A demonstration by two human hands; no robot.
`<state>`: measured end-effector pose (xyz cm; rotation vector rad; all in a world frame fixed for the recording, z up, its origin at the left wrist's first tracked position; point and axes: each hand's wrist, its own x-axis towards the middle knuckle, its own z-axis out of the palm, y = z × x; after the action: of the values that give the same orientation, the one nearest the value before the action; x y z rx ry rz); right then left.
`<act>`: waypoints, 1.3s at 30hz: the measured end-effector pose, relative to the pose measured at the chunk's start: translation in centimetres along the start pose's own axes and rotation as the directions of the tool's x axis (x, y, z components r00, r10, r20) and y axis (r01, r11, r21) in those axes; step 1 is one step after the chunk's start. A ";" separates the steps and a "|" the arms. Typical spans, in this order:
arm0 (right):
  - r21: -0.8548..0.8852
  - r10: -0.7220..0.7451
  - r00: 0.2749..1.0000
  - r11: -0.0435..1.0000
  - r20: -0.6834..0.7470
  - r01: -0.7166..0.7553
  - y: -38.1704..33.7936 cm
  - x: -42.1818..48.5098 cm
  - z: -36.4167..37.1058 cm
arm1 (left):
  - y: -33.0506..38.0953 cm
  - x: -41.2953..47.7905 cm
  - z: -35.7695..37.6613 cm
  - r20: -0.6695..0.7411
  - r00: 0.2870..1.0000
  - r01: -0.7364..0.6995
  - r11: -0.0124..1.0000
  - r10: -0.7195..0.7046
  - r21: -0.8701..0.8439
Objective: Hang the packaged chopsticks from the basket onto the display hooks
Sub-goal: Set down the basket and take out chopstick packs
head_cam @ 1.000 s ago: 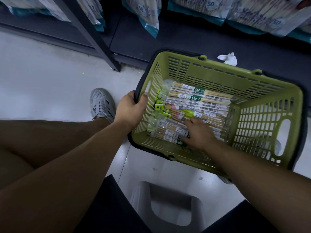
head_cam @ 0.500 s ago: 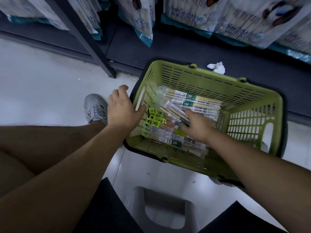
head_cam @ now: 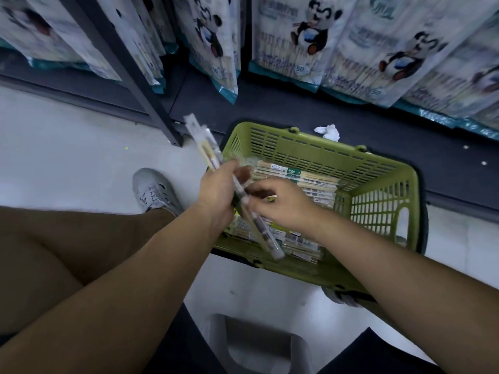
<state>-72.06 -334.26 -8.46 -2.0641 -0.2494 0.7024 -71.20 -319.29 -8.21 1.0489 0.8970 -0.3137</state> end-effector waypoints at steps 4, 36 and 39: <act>-0.144 0.199 0.973 0.966 -0.120 -0.216 5.2 1.8 -2.2 | 1.8 1.5 -2.2 -0.059 0.998 0.004 0.999 -0.006 -0.039; -0.759 0.229 0.972 0.625 -0.047 -0.183 13.6 6.5 -1.2 | -0.5 2.2 -2.4 0.018 0.987 -0.160 0.940 0.162 0.301; -0.674 0.220 0.974 0.713 -0.050 -0.196 12.8 5.9 -2.3 | -0.5 2.0 -2.1 0.023 0.990 -0.141 0.951 0.140 0.274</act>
<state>-67.08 -340.60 -20.25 -2.8212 -0.3293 0.8717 -71.25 -317.42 -10.49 1.3624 0.7844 -0.3271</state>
